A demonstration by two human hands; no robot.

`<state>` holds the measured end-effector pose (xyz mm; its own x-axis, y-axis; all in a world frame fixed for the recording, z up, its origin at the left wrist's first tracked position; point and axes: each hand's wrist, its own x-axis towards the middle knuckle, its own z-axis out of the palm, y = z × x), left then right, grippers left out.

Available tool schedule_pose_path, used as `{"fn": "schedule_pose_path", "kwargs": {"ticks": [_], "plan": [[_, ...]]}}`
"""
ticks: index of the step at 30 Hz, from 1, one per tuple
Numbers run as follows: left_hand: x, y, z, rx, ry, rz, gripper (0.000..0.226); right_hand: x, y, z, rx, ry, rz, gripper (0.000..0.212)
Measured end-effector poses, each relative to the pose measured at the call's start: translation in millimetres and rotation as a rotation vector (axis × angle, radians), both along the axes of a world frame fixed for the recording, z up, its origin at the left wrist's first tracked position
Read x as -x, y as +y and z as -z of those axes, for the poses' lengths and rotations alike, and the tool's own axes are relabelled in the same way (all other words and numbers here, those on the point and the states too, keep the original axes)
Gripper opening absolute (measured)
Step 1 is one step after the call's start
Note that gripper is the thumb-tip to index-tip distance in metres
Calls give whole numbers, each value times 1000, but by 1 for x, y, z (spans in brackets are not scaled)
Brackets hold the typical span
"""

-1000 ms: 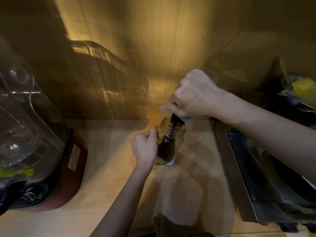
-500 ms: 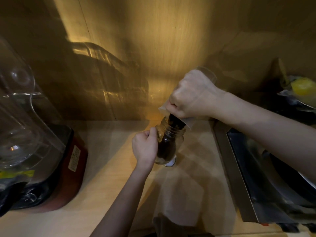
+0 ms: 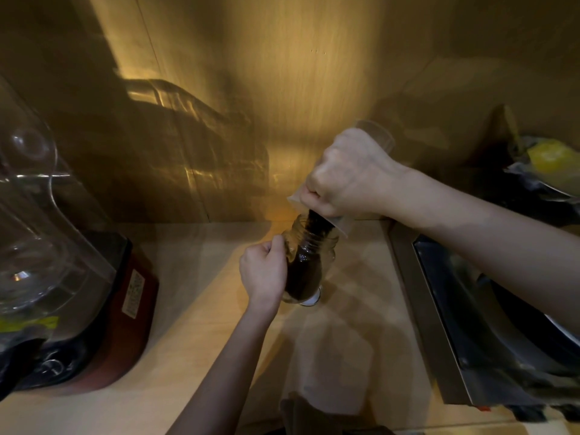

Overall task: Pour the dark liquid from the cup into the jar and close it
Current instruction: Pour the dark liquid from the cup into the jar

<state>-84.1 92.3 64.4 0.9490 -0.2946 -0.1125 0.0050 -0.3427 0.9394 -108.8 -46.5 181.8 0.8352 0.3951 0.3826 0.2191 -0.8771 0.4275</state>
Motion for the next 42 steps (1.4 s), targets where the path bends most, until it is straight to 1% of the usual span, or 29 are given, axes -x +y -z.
{"fn": "schedule_pose_path", "kwargs": {"ticks": [4,9,16,22,31,35,42], "plan": [[-1,0,2,12,5,2,41,0,0,-2,-2,-6,-11,50],[-1,0,2,24,15,2,42,1,2,-5,-8,-4,-48,49],[1,0,2,42,36,-13,45,0,3,-5,18,-1,-36,50],[0,0,1,36,35,-14,42,0,4,-3,44,-3,-35,49],[0,0,0,39,24,-9,46,3,5,-3,56,4,-56,48],[0,-1,-2,36,24,-8,49,4,5,-5,77,-30,-53,48],[1,0,-4,33,25,-13,43,2,6,-5,107,-27,-74,46]]}}
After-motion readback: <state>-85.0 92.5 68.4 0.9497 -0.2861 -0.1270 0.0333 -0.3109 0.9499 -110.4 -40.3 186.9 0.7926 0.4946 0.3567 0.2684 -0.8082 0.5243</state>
